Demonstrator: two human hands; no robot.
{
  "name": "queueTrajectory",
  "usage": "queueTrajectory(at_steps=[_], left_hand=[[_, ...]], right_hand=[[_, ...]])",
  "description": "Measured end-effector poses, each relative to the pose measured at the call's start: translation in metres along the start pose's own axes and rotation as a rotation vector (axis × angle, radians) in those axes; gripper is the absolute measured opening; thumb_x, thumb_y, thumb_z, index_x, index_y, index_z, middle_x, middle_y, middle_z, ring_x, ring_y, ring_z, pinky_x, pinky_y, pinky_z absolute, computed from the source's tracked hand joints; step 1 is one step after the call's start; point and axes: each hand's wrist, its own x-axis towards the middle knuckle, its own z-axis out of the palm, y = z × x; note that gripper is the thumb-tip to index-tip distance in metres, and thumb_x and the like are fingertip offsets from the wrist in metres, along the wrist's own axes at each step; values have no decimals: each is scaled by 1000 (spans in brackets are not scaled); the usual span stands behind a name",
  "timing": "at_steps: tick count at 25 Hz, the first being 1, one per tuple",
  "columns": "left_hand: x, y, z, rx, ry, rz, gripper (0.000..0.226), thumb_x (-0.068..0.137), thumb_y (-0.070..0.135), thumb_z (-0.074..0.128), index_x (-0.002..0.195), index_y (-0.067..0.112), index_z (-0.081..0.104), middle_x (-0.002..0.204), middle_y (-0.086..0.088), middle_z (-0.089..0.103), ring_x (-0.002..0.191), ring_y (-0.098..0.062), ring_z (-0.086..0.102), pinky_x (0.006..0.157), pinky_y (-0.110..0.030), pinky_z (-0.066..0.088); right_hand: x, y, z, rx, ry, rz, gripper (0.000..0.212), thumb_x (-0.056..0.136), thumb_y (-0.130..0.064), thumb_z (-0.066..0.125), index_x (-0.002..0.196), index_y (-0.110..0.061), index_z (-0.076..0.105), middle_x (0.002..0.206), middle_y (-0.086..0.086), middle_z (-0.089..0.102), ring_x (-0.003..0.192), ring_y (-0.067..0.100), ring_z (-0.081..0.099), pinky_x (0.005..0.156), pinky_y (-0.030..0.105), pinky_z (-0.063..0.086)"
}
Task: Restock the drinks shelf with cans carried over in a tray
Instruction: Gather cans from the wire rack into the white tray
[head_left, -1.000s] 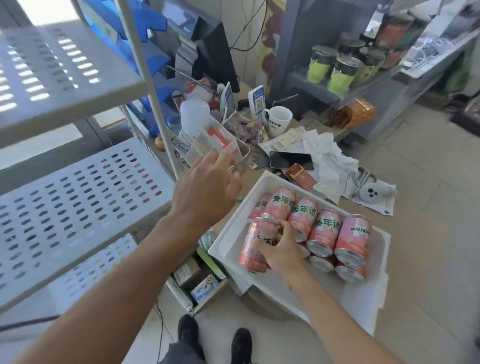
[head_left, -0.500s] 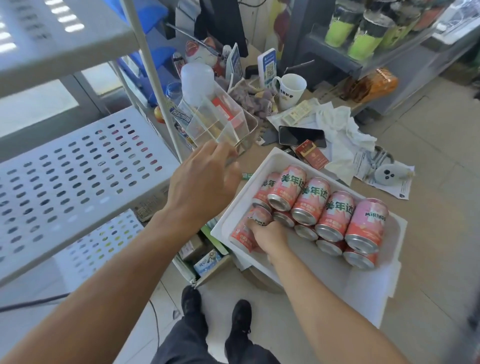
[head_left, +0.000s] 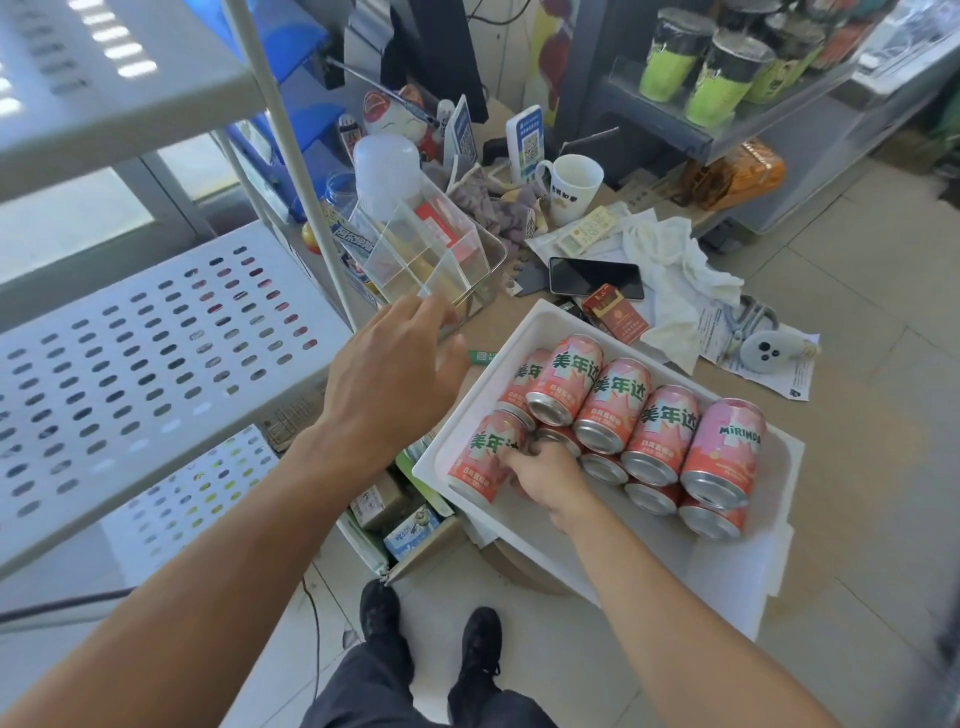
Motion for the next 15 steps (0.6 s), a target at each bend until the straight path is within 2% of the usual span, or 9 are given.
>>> queueTrajectory(at_steps=[3,6,8,10,11,15], left_hand=[[1,-1,-3,-9,10,-23,26,96,39,48,116,24,55,115,5,62,101,-18,59,79,-41,53],[-1,-2,-11,-2,53,-53,28,96,39,48,118,22,56,117,5,62,101,-16,60,79,-40,53],[-3,-5,-20,-3,78,-74,27,97,38,49,117,22,56,116,5,61,101,-17,59,79,-39,52],[-5,-8,-30,0,110,-105,27,97,38,49,117,22,56,116,4,61,100,-18,59,78,-38,50],[-5,-9,-36,7,124,-120,27,96,38,49,117,22,57,116,4,61,100,-18,59,77,-36,49],[-12,-11,-70,48,210,-181,28,96,37,49,118,21,58,118,2,62,101,-18,59,76,-33,43]], right_hand=[[-8,-8,-9,-33,-6,-8,28,85,-36,67,100,-13,72,104,5,71,104,29,65,95,49,52],[-28,-27,-22,-140,7,-118,26,89,-39,62,90,-15,70,95,5,70,95,27,65,91,51,53],[-47,-47,-31,-243,-2,-244,26,94,-38,57,106,-17,65,104,1,66,99,22,61,91,45,52],[-68,-72,-36,-315,-14,-383,41,97,-35,54,134,-18,52,118,-3,60,103,13,55,87,30,47],[-78,-85,-36,-351,-5,-463,47,97,-36,53,141,-19,46,123,-4,58,103,9,53,86,26,45],[-114,-140,-28,-481,87,-868,53,97,-39,52,145,-21,42,129,-4,57,109,10,56,96,35,49]])
